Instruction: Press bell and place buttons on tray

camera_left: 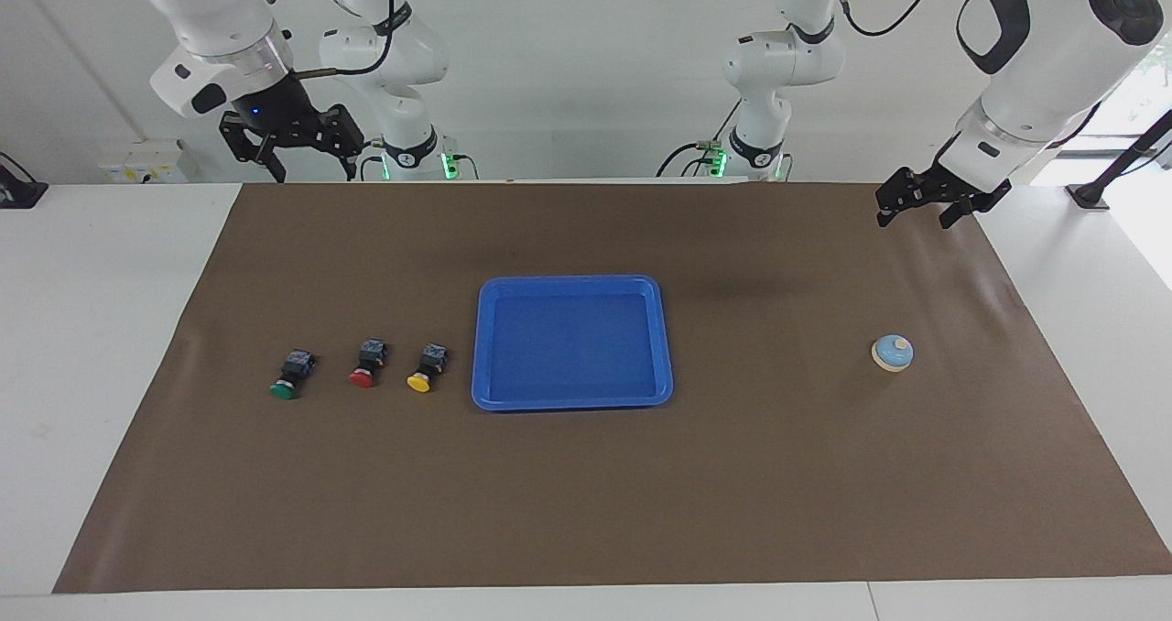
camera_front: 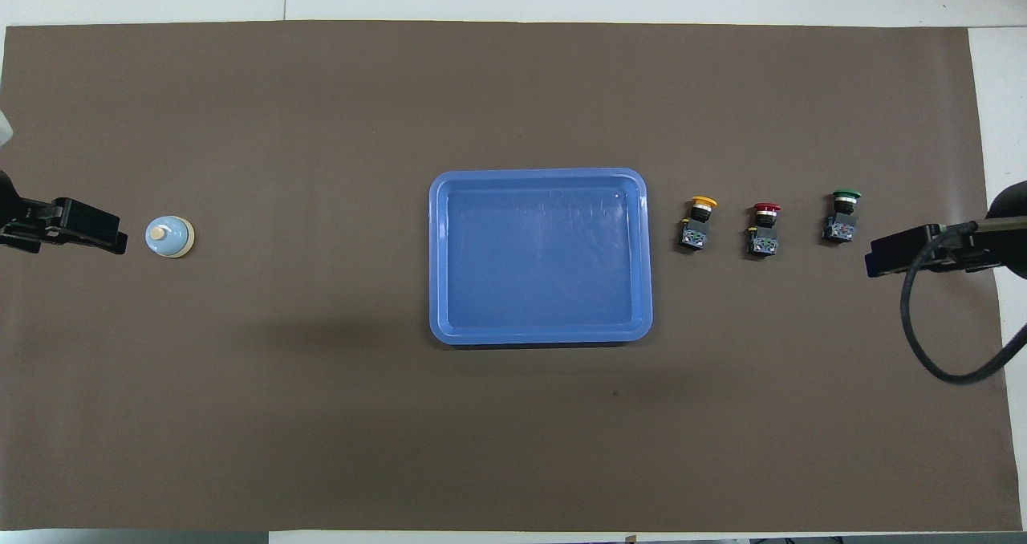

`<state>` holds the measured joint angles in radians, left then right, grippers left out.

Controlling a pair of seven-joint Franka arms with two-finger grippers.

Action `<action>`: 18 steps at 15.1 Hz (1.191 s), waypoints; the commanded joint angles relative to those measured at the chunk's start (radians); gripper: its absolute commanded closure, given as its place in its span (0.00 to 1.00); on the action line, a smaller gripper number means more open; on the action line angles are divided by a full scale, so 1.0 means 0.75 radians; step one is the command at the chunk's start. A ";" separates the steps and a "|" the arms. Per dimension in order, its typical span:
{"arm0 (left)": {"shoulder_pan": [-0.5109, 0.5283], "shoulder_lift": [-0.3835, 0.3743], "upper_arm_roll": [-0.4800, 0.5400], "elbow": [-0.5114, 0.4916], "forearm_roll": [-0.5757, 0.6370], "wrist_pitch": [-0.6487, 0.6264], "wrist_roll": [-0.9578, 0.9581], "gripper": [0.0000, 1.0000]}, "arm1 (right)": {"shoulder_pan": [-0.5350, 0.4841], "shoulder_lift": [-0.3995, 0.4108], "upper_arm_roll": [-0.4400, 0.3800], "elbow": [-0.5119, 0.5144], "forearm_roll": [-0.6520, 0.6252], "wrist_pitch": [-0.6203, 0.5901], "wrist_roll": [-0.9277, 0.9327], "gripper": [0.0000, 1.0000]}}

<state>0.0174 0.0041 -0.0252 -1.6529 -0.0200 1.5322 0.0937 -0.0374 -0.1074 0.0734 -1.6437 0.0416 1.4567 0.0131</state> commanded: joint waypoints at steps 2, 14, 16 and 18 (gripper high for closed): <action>-0.005 -0.016 0.005 -0.003 0.002 0.009 -0.008 0.00 | -0.028 -0.018 0.010 -0.013 0.020 -0.009 -0.034 0.00; 0.075 -0.073 0.015 -0.250 0.004 0.276 0.041 0.97 | -0.028 -0.018 0.013 -0.013 0.022 -0.009 -0.034 0.00; 0.112 -0.042 0.015 -0.310 0.004 0.399 0.049 0.97 | -0.028 -0.018 0.010 -0.013 0.020 -0.009 -0.034 0.00; 0.140 0.015 0.015 -0.340 0.004 0.493 0.075 0.97 | -0.028 -0.018 0.011 -0.013 0.022 -0.009 -0.034 0.00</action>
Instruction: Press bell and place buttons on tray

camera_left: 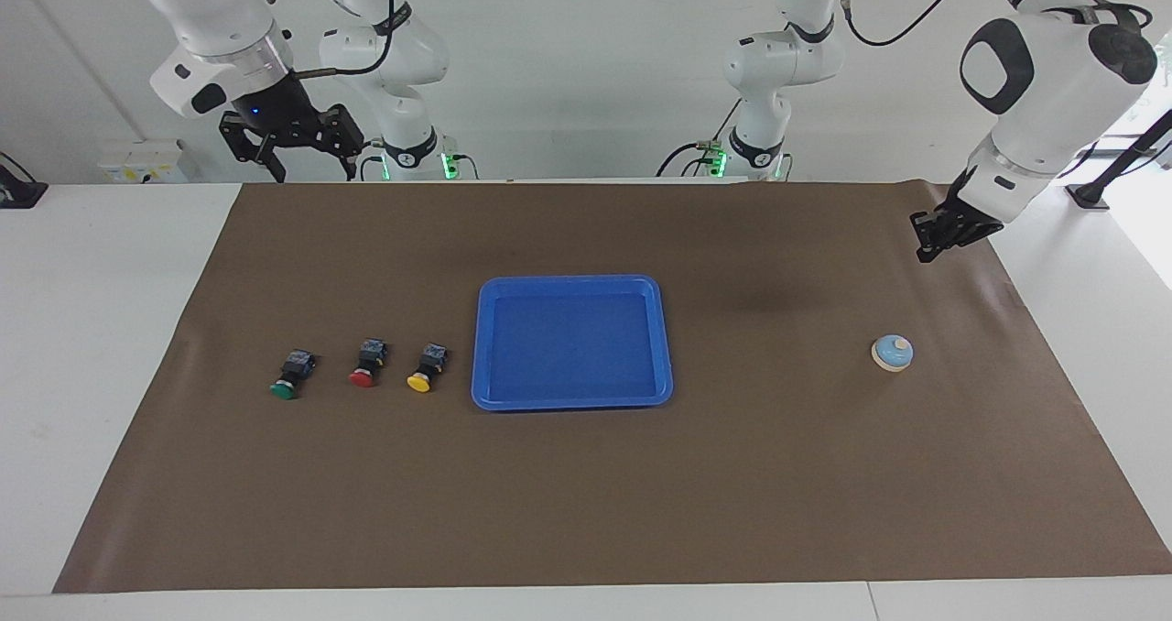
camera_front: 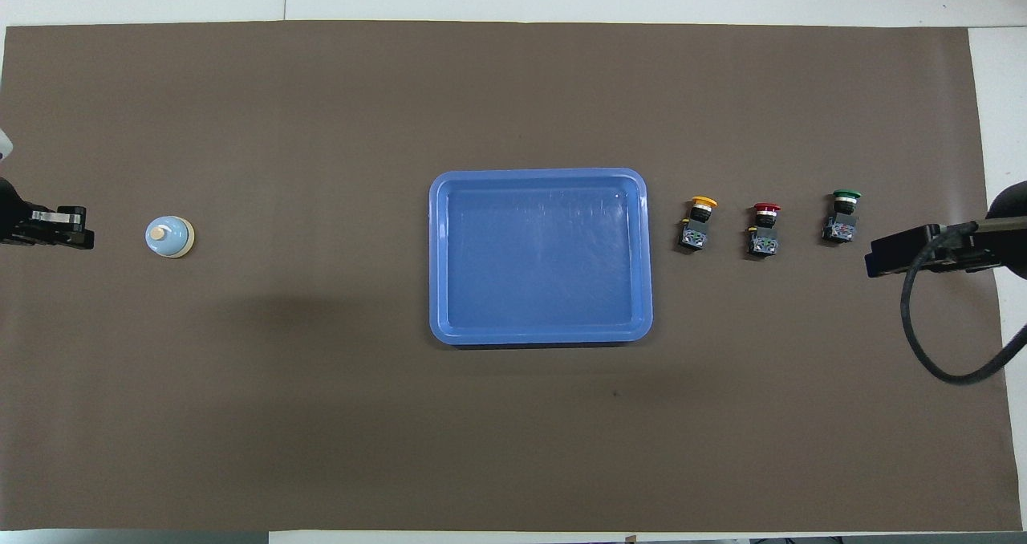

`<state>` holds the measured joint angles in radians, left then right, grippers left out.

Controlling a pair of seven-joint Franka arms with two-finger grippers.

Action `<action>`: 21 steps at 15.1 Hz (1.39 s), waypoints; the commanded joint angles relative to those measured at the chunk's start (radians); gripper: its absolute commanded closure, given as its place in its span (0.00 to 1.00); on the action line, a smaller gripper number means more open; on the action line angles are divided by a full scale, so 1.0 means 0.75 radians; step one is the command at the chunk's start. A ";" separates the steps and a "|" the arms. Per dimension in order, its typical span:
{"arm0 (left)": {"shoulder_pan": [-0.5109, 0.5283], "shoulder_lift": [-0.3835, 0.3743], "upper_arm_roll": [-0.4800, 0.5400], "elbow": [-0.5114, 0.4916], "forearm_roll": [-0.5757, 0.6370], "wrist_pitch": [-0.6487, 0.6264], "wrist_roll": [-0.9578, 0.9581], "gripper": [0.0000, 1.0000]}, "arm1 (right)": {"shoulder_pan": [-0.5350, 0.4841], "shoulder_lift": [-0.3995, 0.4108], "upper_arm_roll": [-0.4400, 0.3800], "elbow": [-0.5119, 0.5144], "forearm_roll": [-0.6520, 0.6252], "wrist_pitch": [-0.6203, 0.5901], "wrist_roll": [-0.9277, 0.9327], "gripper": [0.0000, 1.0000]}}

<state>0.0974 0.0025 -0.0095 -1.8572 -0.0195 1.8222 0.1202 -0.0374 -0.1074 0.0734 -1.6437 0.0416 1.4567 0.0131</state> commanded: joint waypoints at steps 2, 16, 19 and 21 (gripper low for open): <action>0.052 0.082 -0.006 -0.076 0.003 0.190 0.050 0.97 | -0.028 -0.018 0.013 -0.013 0.020 -0.009 -0.034 0.00; 0.069 0.269 -0.006 -0.240 0.003 0.579 0.046 0.94 | -0.028 -0.018 0.011 -0.013 0.020 -0.009 -0.034 0.00; 0.056 0.314 -0.006 -0.240 0.003 0.630 0.044 0.92 | -0.028 -0.018 0.011 -0.013 0.020 -0.009 -0.036 0.00; 0.056 0.326 -0.006 -0.240 0.003 0.640 0.046 0.88 | -0.052 -0.018 0.008 -0.013 0.020 -0.009 -0.036 0.00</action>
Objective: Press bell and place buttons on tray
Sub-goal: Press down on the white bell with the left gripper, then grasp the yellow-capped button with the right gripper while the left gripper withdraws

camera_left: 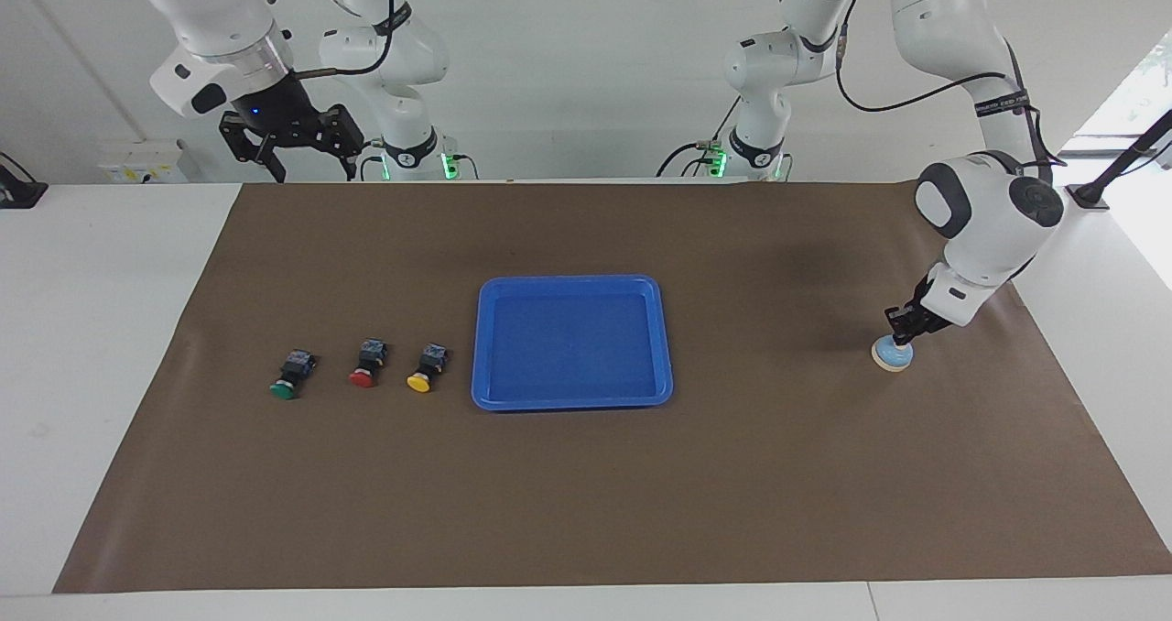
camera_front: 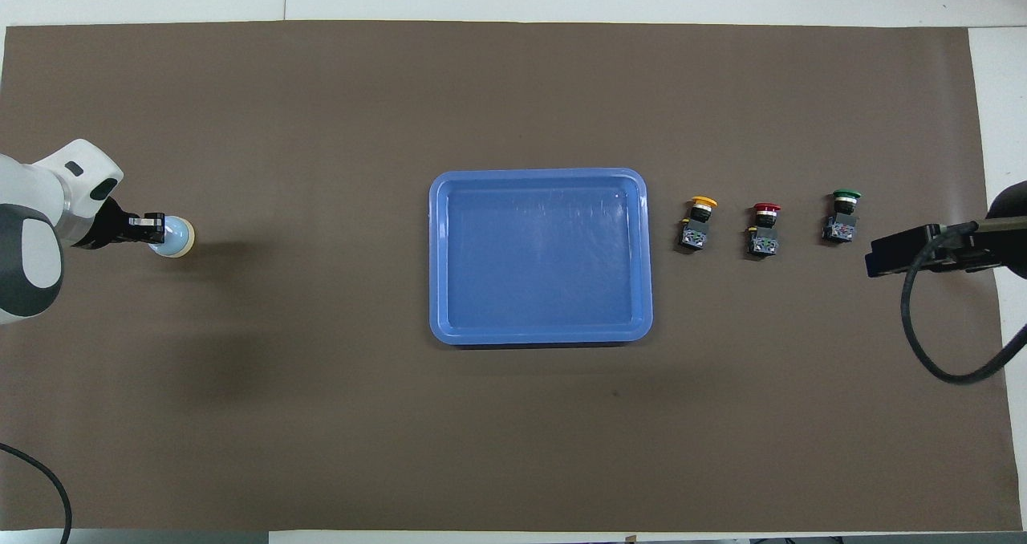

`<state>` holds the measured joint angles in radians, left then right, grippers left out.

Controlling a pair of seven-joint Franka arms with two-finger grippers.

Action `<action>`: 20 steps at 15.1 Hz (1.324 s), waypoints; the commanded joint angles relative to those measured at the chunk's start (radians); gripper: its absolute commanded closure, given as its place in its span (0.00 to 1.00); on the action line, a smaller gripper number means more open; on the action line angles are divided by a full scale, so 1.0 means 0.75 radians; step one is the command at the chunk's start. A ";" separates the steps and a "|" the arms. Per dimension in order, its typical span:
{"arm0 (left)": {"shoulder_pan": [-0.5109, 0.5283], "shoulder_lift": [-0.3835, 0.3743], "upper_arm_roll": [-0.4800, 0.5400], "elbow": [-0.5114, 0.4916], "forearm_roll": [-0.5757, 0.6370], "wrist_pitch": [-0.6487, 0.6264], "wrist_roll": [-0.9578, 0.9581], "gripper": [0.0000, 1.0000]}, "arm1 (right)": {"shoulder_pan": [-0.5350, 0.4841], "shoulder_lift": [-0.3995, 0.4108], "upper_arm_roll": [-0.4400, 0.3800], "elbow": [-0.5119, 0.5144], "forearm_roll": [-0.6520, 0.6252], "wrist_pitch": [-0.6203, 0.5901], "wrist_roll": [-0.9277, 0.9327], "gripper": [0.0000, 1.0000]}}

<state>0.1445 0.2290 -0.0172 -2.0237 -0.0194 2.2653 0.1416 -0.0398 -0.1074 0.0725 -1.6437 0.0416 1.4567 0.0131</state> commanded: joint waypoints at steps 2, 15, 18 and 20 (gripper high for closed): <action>0.002 0.024 0.005 0.002 0.003 0.019 0.018 0.78 | -0.057 -0.018 0.010 -0.013 0.020 -0.009 -0.034 0.00; -0.147 -0.348 -0.006 0.303 0.003 -0.881 -0.133 0.00 | -0.002 -0.053 0.026 -0.293 0.014 0.342 -0.036 0.00; -0.164 -0.354 0.000 0.297 0.003 -0.877 -0.189 0.00 | 0.090 -0.025 0.026 -0.465 -0.025 0.601 0.017 0.00; -0.174 -0.354 0.001 0.301 0.003 -0.881 -0.189 0.00 | 0.104 0.114 0.026 -0.465 -0.025 0.724 0.044 0.00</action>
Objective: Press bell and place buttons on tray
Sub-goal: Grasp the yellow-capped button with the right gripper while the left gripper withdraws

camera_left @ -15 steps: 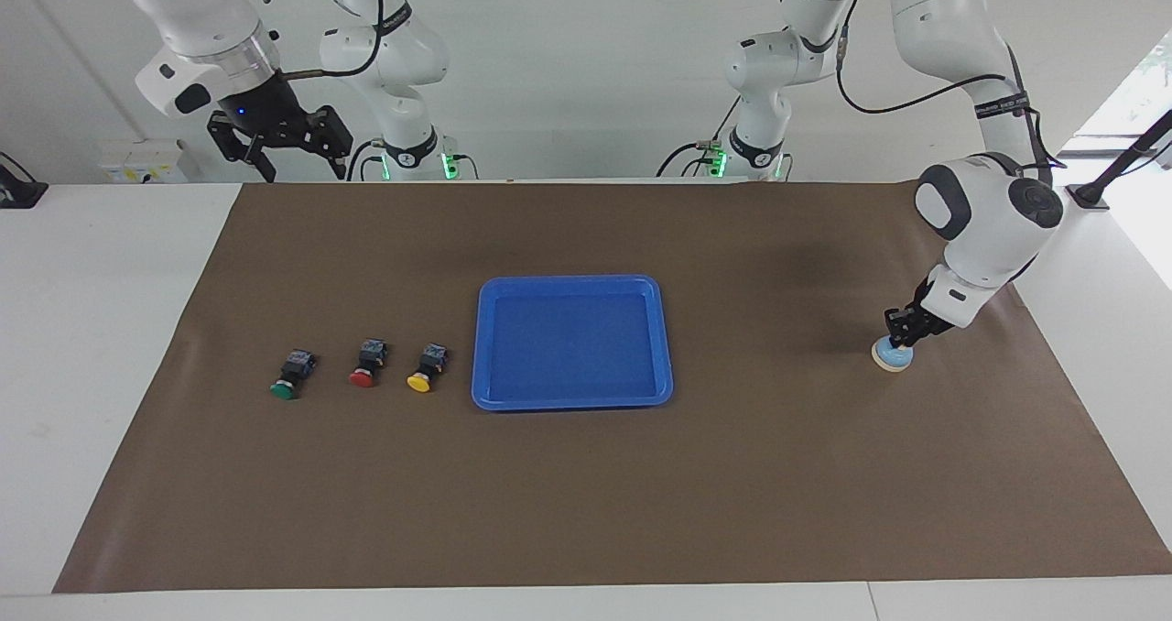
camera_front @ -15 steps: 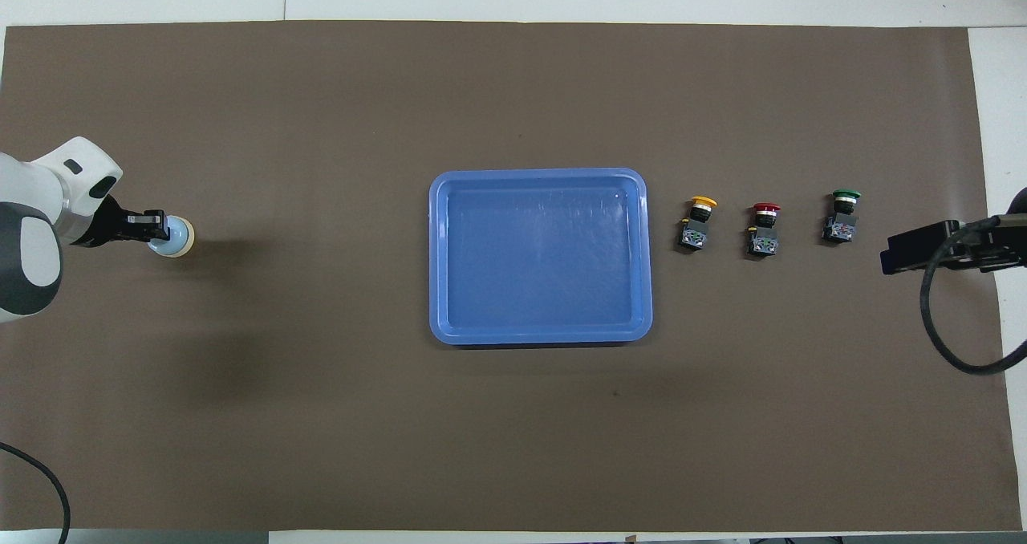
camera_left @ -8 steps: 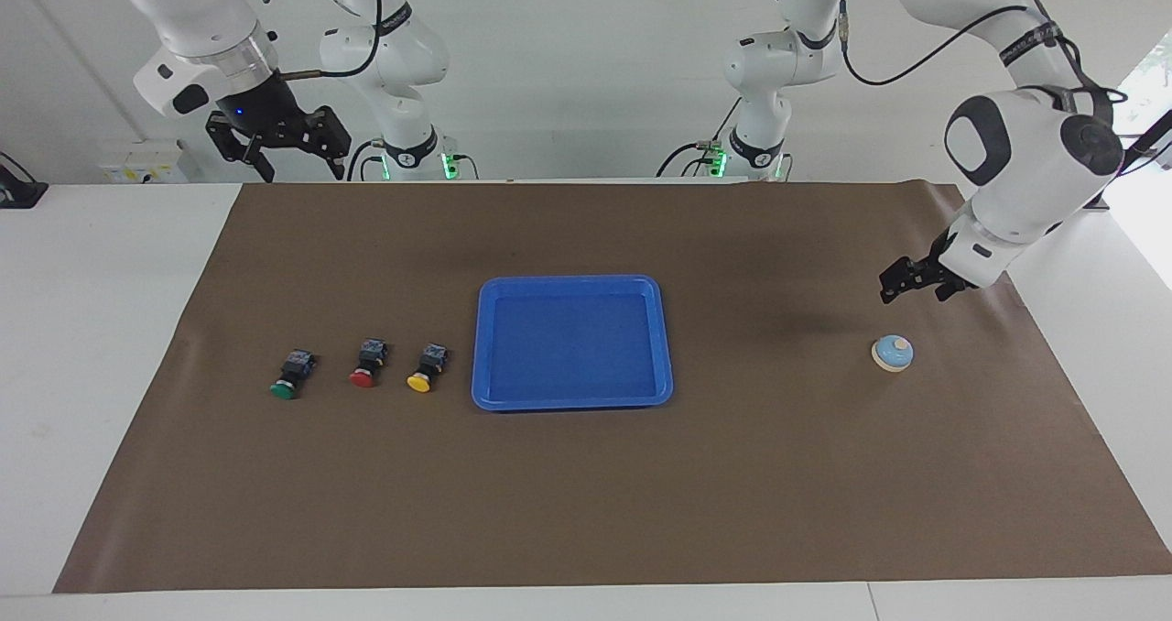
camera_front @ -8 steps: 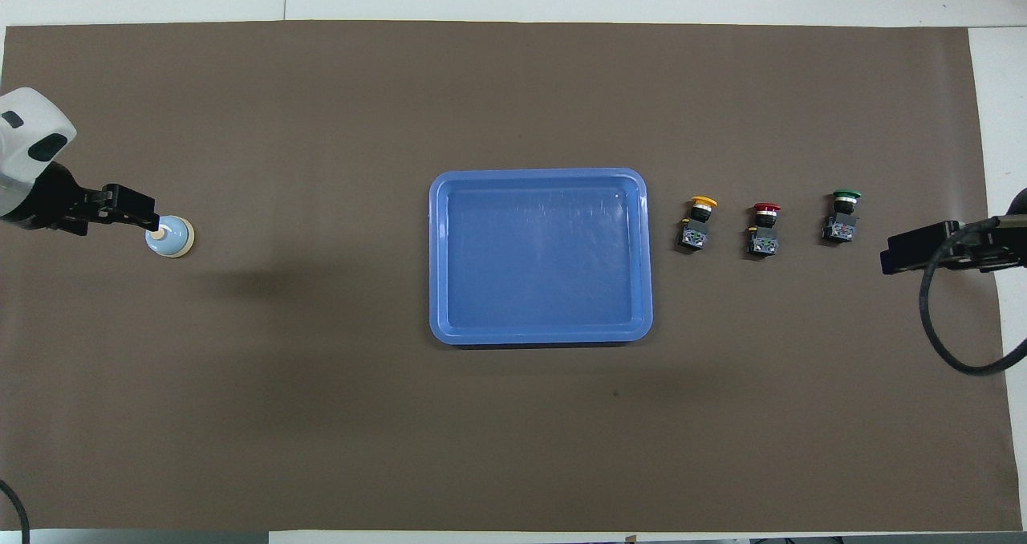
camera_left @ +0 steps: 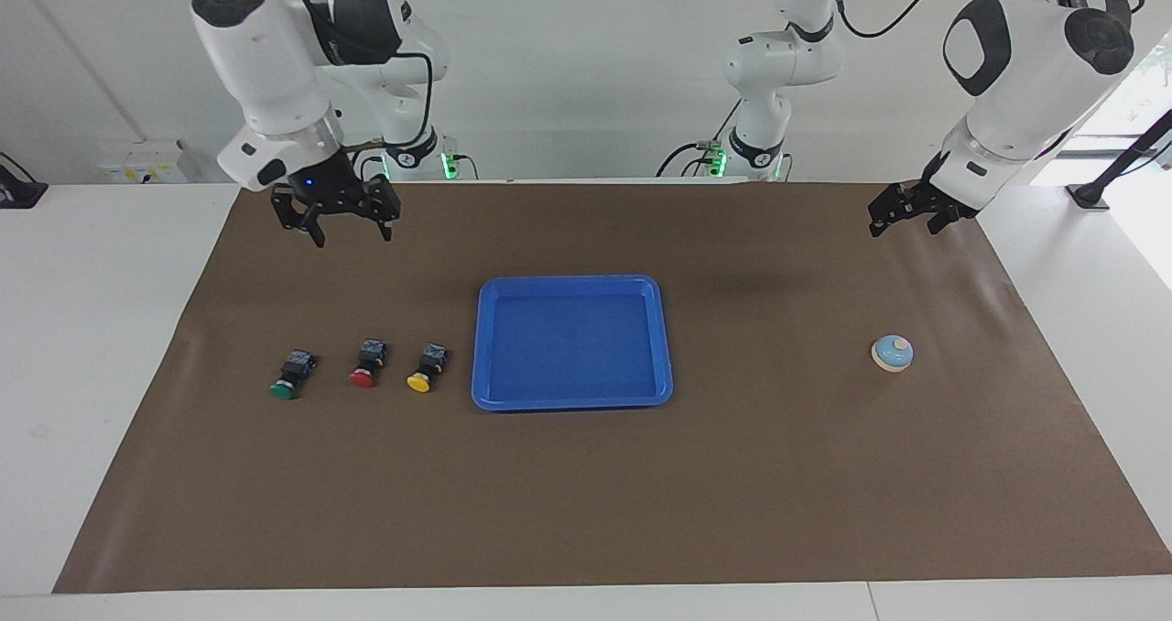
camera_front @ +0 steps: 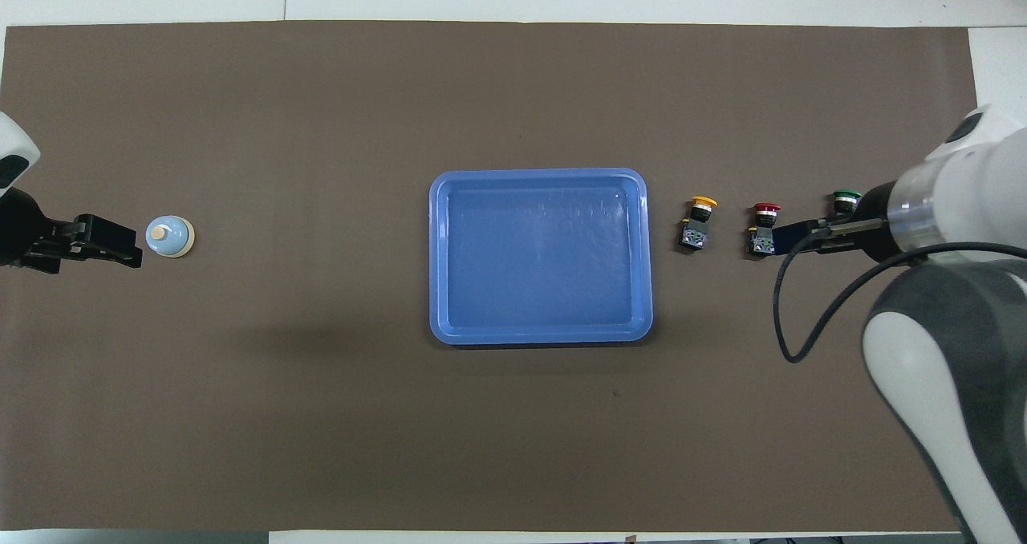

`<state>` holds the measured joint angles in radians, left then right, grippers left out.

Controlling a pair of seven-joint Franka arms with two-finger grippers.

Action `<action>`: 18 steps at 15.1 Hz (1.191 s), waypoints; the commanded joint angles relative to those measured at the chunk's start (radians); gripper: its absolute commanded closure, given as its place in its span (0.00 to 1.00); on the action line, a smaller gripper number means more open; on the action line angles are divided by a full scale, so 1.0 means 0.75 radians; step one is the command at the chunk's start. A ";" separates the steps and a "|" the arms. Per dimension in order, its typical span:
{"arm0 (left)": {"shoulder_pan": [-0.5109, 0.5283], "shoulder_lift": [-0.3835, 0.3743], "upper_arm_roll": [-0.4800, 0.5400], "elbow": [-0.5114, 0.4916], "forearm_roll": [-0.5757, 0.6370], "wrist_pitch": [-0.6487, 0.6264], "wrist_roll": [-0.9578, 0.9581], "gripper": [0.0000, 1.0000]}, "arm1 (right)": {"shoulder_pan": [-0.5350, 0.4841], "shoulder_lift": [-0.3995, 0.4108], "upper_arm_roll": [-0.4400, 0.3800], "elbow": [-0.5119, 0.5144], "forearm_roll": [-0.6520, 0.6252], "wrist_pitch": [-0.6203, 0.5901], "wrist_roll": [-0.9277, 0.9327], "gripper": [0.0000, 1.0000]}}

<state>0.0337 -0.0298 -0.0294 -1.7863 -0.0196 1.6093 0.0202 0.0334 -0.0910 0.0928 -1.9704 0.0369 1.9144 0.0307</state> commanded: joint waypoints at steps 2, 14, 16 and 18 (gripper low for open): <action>-0.029 -0.005 0.017 -0.013 0.004 0.006 -0.027 0.00 | 0.009 0.233 0.001 -0.036 -0.018 0.277 0.026 0.00; -0.074 0.013 0.029 0.048 -0.011 -0.041 -0.049 0.00 | 0.086 0.520 -0.001 -0.066 -0.113 0.605 0.235 0.00; -0.076 0.013 0.027 0.050 -0.009 -0.041 -0.053 0.00 | 0.090 0.532 -0.001 -0.075 -0.113 0.612 0.260 0.00; -0.076 0.011 0.027 0.060 -0.009 -0.047 -0.053 0.00 | 0.090 0.539 -0.001 -0.079 -0.113 0.616 0.268 0.00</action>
<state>-0.0054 -0.0269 -0.0256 -1.7715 -0.0201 1.6072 -0.0039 0.1070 0.3070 0.0859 -2.0197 -0.0283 2.3662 0.2030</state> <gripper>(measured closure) 0.000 0.000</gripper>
